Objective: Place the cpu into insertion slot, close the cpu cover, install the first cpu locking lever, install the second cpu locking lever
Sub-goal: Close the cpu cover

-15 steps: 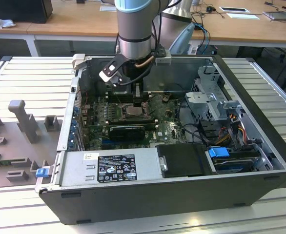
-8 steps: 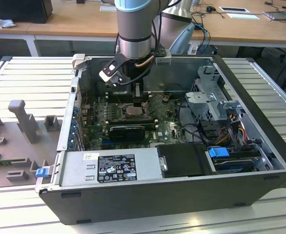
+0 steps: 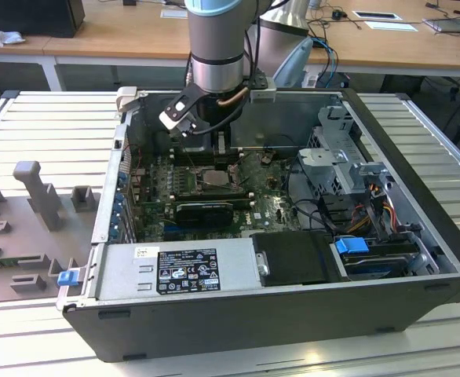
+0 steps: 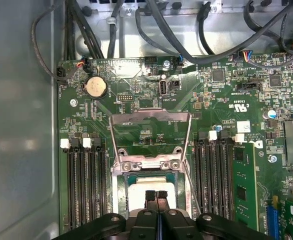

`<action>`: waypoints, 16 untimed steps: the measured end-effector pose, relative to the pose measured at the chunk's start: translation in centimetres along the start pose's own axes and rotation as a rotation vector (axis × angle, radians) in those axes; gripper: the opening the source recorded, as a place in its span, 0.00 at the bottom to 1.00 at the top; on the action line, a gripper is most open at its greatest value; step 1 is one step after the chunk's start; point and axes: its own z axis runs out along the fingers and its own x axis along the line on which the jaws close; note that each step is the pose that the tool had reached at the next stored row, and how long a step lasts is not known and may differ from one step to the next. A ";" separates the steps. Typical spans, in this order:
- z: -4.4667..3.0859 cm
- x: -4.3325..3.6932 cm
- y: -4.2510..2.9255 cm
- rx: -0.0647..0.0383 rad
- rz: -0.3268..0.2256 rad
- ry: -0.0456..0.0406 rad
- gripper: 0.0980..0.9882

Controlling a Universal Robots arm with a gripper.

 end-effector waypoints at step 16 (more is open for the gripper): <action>-0.83 0.01 0.26 0.001 0.000 -0.0002 0.01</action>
